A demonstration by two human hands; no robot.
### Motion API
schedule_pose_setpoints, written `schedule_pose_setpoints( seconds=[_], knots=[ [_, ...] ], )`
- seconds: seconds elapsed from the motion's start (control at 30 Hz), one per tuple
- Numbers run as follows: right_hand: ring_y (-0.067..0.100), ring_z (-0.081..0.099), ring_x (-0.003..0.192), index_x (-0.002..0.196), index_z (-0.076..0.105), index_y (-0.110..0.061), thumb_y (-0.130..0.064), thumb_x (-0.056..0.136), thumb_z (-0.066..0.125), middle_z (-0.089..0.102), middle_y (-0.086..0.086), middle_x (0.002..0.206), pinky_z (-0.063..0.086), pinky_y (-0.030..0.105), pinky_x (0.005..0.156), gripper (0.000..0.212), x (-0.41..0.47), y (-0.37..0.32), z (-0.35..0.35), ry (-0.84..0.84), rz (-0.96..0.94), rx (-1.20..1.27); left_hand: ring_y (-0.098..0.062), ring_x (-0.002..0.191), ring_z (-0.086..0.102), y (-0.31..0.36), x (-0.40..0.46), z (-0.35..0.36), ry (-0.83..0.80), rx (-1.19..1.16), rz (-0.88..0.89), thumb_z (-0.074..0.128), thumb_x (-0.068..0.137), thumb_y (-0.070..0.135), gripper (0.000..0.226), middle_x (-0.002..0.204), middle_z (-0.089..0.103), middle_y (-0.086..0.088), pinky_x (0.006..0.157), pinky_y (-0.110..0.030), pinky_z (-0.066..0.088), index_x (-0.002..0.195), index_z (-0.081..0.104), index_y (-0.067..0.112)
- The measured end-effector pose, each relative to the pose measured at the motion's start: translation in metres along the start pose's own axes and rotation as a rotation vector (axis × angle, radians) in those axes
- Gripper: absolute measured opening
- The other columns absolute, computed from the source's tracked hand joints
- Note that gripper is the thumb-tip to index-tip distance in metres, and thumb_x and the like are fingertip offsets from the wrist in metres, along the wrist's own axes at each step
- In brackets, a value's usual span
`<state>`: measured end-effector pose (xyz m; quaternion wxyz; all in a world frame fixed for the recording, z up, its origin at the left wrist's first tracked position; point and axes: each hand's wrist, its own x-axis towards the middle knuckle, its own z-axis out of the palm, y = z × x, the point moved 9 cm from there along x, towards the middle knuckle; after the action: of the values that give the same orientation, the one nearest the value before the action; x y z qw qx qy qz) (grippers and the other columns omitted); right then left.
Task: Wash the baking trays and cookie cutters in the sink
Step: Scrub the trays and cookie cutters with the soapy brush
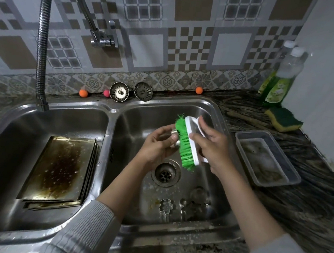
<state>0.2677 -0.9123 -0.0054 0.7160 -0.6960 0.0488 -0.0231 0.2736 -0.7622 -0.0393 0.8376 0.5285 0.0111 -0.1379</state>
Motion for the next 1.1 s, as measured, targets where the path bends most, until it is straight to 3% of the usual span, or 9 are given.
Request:
schedule_pose_setpoints(
  seconds=[0.07,0.17,0.27,0.47,0.57,0.67,0.8,0.97,1.1],
  knots=[
    [0.008,0.066,0.098,0.127,0.059,-0.026,-0.012,0.077,0.074,0.068,-0.013,0.110,0.055,0.039,0.089,0.054,-0.006,0.011,0.002,-0.028,0.026,0.004,-0.013,0.076,0.069,0.004,0.000,-0.007,0.032,0.014,0.028,0.050,0.092,-0.004,0.030,0.094,0.069,-0.008,0.084,-0.037,0.055,0.120,0.057,0.005],
    [0.006,0.063,0.104,0.125,0.060,-0.023,-0.006,0.076,0.074,0.063,-0.004,0.124,0.050,0.030,0.093,0.054,-0.009,0.015,0.003,-0.130,0.044,-0.030,-0.015,0.077,0.069,0.003,0.001,-0.026,0.131,-0.032,0.038,0.052,0.092,-0.001,0.031,0.100,0.065,-0.009,0.083,-0.039,0.054,0.121,0.057,0.008],
    [0.004,0.061,0.104,0.129,0.056,-0.017,-0.003,0.078,0.072,0.059,-0.004,0.128,0.050,0.019,0.086,0.055,0.003,-0.003,-0.005,-0.092,0.007,-0.016,-0.018,0.077,0.069,0.001,0.002,-0.022,0.098,0.036,0.000,0.057,0.089,0.004,0.033,0.099,0.067,-0.007,0.082,-0.043,0.053,0.121,0.058,0.011],
    [0.004,0.065,0.089,0.131,0.055,-0.021,-0.008,0.080,0.070,0.064,-0.005,0.121,0.055,0.029,0.077,0.055,0.000,-0.011,0.013,-0.048,-0.023,0.031,-0.020,0.070,0.052,0.003,0.006,-0.006,0.082,-0.115,-0.005,0.051,0.092,0.001,0.027,0.086,0.066,-0.009,0.068,-0.037,0.059,0.117,0.060,0.005],
    [0.012,0.064,0.105,0.131,0.054,-0.022,-0.007,0.080,0.072,0.063,-0.002,0.124,0.053,0.037,0.091,0.057,-0.018,0.011,0.016,-0.117,0.001,-0.047,-0.013,0.059,0.052,0.004,0.001,-0.025,0.169,-0.139,-0.006,0.052,0.092,0.002,0.024,0.084,0.064,-0.008,0.060,-0.029,0.056,0.113,0.062,0.009],
    [0.006,0.056,0.116,0.130,0.055,-0.019,-0.004,0.077,0.074,0.055,-0.003,0.134,0.046,0.034,0.102,0.058,-0.027,0.023,0.012,-0.193,0.023,-0.104,-0.014,0.063,0.053,0.002,-0.003,-0.041,0.245,-0.160,-0.020,0.054,0.092,0.004,0.023,0.090,0.061,-0.011,0.058,-0.028,0.056,0.112,0.062,0.011],
    [0.009,0.061,0.109,0.123,0.060,-0.030,-0.008,0.075,0.076,0.060,-0.007,0.128,0.050,0.035,0.095,0.056,-0.020,0.013,-0.002,-0.144,0.023,-0.108,-0.025,0.085,0.052,0.005,-0.012,-0.048,0.209,-0.155,-0.031,0.055,0.091,0.007,0.024,0.098,0.060,-0.011,0.063,-0.031,0.058,0.112,0.062,0.017],
    [0.007,0.059,0.111,0.118,0.062,-0.035,-0.011,0.072,0.078,0.062,-0.008,0.125,0.048,0.037,0.099,0.055,-0.021,0.009,0.015,-0.118,0.035,-0.054,-0.016,0.076,0.066,0.034,-0.050,-0.075,0.238,-0.174,0.068,0.050,0.091,0.001,0.032,0.102,0.062,-0.008,0.062,-0.025,0.057,0.119,0.058,0.015],
    [-0.012,0.057,0.098,0.129,0.056,-0.016,-0.001,0.077,0.072,0.057,-0.010,0.127,0.049,0.014,0.086,0.057,-0.036,0.019,0.047,-0.140,0.054,-0.039,-0.019,0.083,0.068,0.057,-0.093,-0.127,0.298,-0.136,0.094,0.059,0.080,0.006,0.042,0.099,0.068,-0.004,0.081,-0.033,0.056,0.119,0.059,0.020]
  ],
)
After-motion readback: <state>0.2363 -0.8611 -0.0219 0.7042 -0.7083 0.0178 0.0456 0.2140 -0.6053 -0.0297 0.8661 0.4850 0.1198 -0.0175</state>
